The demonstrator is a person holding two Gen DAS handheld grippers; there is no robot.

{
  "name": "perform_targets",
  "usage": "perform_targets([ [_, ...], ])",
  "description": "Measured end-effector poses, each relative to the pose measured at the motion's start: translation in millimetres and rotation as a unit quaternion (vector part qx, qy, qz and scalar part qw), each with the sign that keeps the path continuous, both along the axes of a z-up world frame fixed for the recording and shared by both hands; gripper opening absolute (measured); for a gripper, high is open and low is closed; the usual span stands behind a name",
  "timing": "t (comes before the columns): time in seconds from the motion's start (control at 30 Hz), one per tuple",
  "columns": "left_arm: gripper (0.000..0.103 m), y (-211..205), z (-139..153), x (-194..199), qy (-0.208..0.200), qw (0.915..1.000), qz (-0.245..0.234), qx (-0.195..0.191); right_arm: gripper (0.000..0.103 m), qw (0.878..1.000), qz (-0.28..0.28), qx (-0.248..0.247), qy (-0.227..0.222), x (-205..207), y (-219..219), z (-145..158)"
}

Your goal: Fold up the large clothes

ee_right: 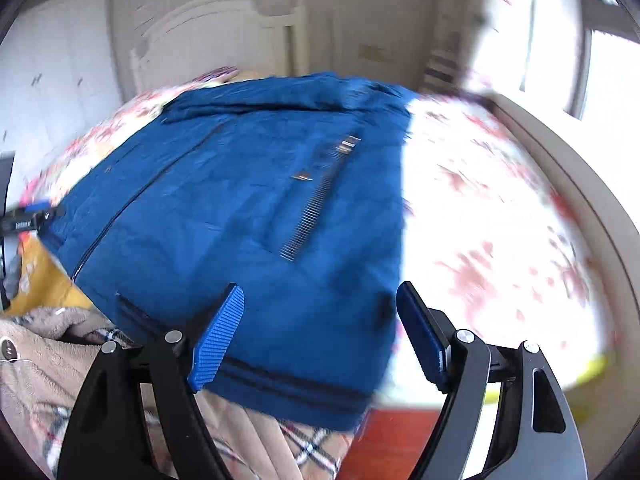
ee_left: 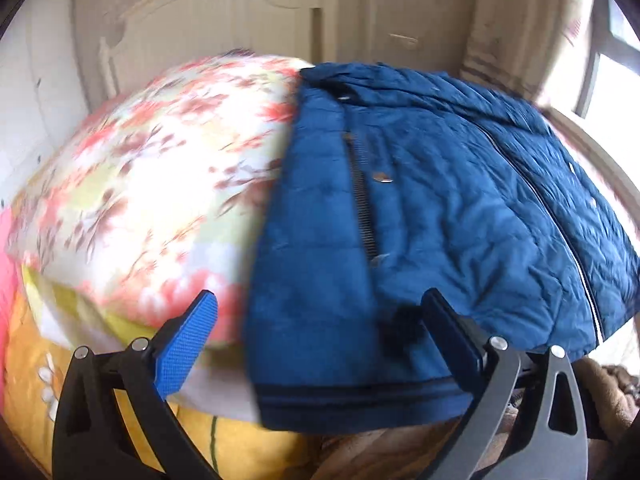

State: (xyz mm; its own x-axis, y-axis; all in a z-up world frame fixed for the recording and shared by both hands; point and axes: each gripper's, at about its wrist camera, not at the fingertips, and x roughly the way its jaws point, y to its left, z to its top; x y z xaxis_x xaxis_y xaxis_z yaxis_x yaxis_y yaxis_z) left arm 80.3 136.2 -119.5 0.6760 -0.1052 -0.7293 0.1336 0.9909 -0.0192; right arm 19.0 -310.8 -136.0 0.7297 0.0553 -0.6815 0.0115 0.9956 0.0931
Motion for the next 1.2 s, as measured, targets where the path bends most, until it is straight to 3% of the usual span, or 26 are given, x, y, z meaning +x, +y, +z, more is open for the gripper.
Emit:
perform_targets([
  [0.13,0.101,21.9,-8.7,4.2,0.012,0.9988,0.004,-0.047,0.075,0.999,-0.019,0.044,0.006,-12.4,-15.4,-12.1],
  [0.2,0.100,19.5,-9.8,2.7,0.009,0.9984,-0.007,-0.056,0.075,0.999,-0.010,0.043,0.003,-16.0,-10.4,-12.6],
  [0.33,0.100,3.9,-12.1,-4.3,0.004,0.9981,-0.036,-0.050,0.065,0.999,0.012,0.039,0.004,-11.2,5.7,-11.7],
  [0.57,0.099,8.1,-13.7,-8.6,0.002,0.9972,-0.045,-0.060,0.063,0.999,0.012,0.037,0.004,-13.4,4.6,-12.2],
  [0.63,0.091,11.2,-12.3,-13.7,0.001,0.9963,-0.050,-0.071,0.063,0.999,0.013,0.035,0.004,-14.5,5.4,-12.4],
  [0.7,0.075,14.8,-10.6,-17.2,0.003,0.9948,-0.057,-0.084,0.064,0.999,0.012,0.035,0.003,-15.1,5.6,-13.1],
  [0.77,0.070,20.0,-9.7,-17.1,0.005,0.9939,-0.053,-0.096,0.064,0.999,0.013,0.035,0.001,-15.0,6.2,-13.5],
  [0.83,0.054,23.2,-9.0,-14.9,0.007,0.9943,-0.046,-0.096,0.064,0.999,0.014,0.032,-0.002,-14.3,7.0,-14.3],
  [1.0,0.057,26.0,-8.3,-8.3,0.019,0.9944,-0.026,-0.100,0.062,0.999,0.012,0.034,-0.001,-13.6,8.0,-14.2],
  [1.1,0.064,18.3,-8.5,-6.8,0.021,0.9968,-0.018,-0.075,0.063,0.999,0.009,0.031,-0.005,-14.3,9.2,-14.8],
  [1.2,0.064,11.5,-8.7,-4.5,0.026,0.9982,-0.014,-0.052,0.063,0.999,0.006,0.031,-0.009,-14.9,9.1,-15.3],
])
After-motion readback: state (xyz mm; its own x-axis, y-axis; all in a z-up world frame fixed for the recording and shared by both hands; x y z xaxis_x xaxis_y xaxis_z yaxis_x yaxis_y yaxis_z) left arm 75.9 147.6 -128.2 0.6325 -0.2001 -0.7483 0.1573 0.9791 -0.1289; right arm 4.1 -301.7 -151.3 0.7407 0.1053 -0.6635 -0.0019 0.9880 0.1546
